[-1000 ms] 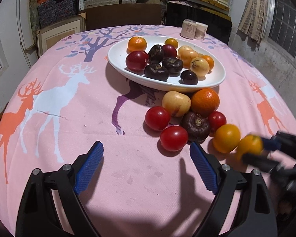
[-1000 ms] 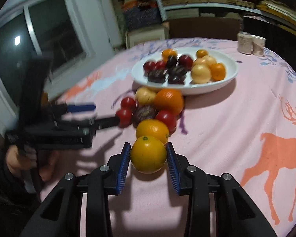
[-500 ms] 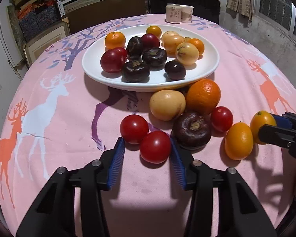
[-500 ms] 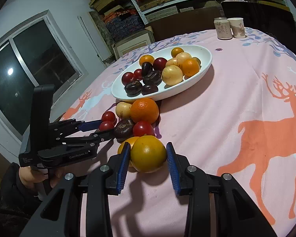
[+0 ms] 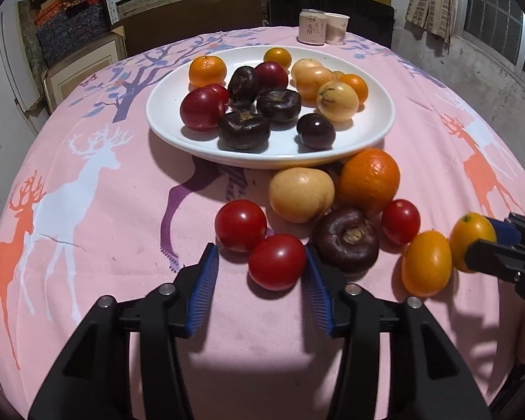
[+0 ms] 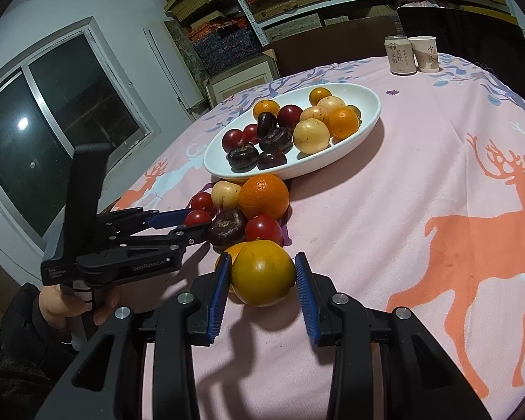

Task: Organize fruits
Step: 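Grasp a red tomato with the left gripper while the right gripper grasps a yellow orange, then carry both fruits onto the white plate and open both grippers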

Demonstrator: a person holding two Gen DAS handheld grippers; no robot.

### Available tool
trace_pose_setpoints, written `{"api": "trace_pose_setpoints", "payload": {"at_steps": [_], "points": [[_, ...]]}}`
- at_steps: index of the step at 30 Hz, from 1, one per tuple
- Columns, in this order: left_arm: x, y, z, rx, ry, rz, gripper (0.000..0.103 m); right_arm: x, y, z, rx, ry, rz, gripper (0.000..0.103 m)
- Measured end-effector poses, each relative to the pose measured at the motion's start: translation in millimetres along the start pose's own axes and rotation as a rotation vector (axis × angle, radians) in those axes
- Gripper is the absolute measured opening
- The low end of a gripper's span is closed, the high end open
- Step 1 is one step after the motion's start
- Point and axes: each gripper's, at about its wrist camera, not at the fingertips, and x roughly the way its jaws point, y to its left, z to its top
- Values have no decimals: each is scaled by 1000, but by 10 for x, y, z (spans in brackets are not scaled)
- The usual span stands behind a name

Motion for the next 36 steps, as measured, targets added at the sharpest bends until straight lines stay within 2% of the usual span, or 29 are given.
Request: {"api": "trace_pose_setpoints", "payload": {"at_steps": [3,5,9,13,21,27,36], "points": [[-11,-18,-3,12,-7,0,44,-4,-4,-2,2,-1,-1,37],[-39,-39,-21,17,1,-24,29,-8,-8,-2,6,-1,-4,37],[-130,-131,-141,45,9,-33,29,-17,-2,-8,-2,2,-4,37],[-226,-137,-271,41,13,-77,29,-30,-17,-14,-3,4,-2,37],[-278,-151,-316,32,3,-74,29,-41,-25,-20,0,-1,-1,37],[-445,-95,-313,-3,-50,-92,29,-100,-49,-24,9,-29,18,37],[-707,-157,-295,19,-121,-112,29,-167,-153,6,50,-42,17,37]]}}
